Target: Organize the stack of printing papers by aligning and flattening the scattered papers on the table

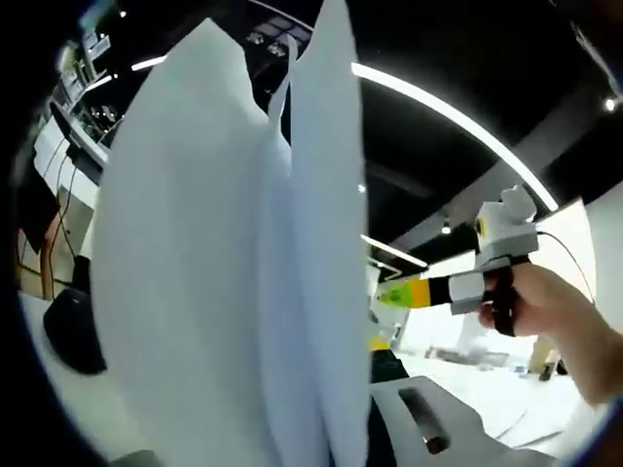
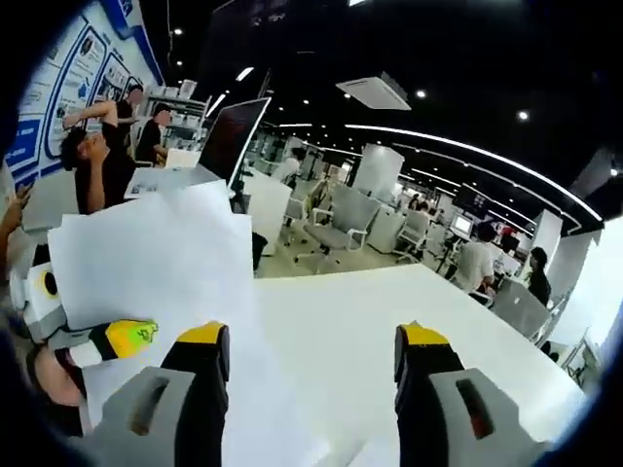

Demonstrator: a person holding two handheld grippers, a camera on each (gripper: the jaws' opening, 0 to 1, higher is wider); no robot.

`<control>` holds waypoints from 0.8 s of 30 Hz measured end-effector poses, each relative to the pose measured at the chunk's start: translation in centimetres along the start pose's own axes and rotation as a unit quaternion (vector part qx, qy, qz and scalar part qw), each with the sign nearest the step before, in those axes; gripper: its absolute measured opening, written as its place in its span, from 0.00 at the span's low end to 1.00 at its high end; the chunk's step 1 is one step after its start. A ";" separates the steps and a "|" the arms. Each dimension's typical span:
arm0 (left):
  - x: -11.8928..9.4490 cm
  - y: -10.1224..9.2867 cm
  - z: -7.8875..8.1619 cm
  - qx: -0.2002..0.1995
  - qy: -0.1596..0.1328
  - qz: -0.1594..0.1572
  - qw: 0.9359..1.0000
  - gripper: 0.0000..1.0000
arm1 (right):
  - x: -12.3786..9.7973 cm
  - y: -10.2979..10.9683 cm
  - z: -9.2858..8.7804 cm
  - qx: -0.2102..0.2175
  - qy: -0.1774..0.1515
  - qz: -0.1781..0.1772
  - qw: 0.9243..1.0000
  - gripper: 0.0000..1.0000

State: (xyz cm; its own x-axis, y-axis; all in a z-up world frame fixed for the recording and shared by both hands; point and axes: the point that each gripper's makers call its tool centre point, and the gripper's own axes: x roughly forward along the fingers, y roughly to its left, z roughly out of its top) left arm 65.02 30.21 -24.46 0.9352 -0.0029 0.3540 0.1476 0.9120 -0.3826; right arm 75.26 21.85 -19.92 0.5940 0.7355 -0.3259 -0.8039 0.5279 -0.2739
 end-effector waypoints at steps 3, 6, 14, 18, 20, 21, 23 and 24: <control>0.0 0.0 0.0 0.000 0.000 0.000 1.000 0.06 | -0.4 -0.2 -1.0 0.008 0.007 0.003 1.000 0.70; 0.0 0.1 0.0 -0.001 0.000 0.002 1.000 0.07 | -1.0 -0.5 -1.4 0.001 0.016 -0.006 1.000 0.73; 0.2 0.2 -0.2 0.005 0.005 0.004 1.000 0.08 | -2.6 -0.9 -0.9 0.018 0.003 -0.011 1.000 0.77; 0.2 0.2 -0.3 0.004 0.009 0.003 1.000 0.08 | -2.8 -0.2 -0.9 0.056 -0.002 0.022 0.998 0.80; 0.2 0.1 -0.3 0.003 0.008 0.002 1.000 0.08 | -2.9 -0.3 -1.0 0.068 -0.001 0.028 0.997 0.82; 0.2 0.1 -0.3 0.003 0.009 0.002 1.000 0.08 | -2.9 -0.3 -0.9 0.067 -0.002 0.027 0.997 0.83; 0.1 0.1 -0.3 0.003 0.009 0.002 1.000 0.09 | -3.0 -0.2 -1.1 0.062 0.000 0.026 0.998 0.84; 0.1 0.2 -0.3 0.003 0.010 0.003 1.000 0.09 | -3.1 -0.1 -1.2 0.060 0.001 0.026 0.998 0.85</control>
State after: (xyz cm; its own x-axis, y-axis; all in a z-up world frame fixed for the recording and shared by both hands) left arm 65.27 30.23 -24.74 0.9420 -0.0060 0.3355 0.1408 0.9147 -0.3788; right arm 73.55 18.97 -19.94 0.5513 0.7623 -0.3390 -0.8314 0.5360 -0.1468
